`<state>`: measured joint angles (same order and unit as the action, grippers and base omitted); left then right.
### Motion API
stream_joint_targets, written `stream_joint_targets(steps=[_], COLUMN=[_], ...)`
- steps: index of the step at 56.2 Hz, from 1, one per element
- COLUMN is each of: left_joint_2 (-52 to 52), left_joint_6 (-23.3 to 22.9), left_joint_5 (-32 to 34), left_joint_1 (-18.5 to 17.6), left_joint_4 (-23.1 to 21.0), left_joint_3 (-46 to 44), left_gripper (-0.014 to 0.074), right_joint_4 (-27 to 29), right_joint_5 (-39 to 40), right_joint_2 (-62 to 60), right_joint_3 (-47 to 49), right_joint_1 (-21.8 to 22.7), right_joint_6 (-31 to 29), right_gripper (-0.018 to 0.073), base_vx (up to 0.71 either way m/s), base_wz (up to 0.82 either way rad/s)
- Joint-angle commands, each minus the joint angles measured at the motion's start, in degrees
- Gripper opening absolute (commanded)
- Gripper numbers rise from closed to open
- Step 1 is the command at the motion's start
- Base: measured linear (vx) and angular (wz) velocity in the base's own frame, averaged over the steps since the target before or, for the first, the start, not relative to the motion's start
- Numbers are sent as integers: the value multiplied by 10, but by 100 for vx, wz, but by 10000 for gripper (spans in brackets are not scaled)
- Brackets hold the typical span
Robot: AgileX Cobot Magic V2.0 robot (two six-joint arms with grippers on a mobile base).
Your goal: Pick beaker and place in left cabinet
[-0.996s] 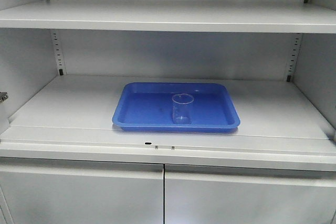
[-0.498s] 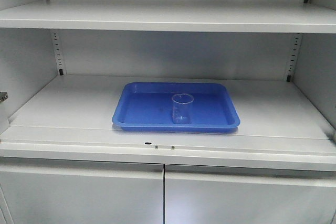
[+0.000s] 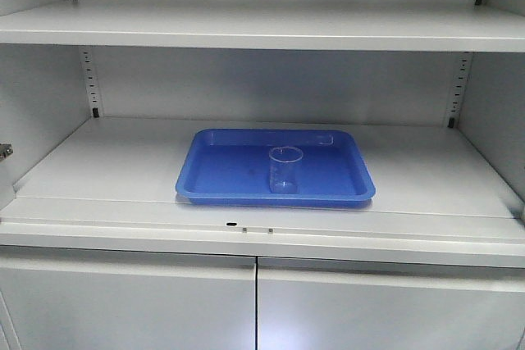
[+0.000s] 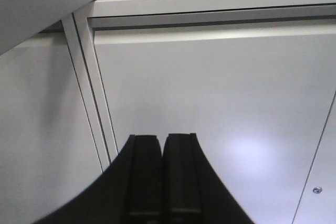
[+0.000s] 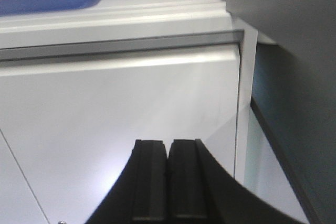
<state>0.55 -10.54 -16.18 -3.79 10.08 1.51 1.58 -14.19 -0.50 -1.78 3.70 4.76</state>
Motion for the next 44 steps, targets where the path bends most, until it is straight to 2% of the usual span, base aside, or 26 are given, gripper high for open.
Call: stream_joint_targets(steps=[1,44], left_joint_2=[10,10], left_joint_6=[-2,-2], left_joint_5=[48,48], left_joint_1=[-4,-4], left_joint_4=[-1,-1], left_joint_3=[-5,-5], left_gripper=[4,4], right_joint_4=[-6,-6], right_joint_5=[37,37], right_joint_2=[-4,-4], right_joint_3=[-2,-2], right_joint_1=[3,3], right_joint_6=[20,18], right_gripper=[-6,-6], base_vx=[0,0], base_wz=[0,0])
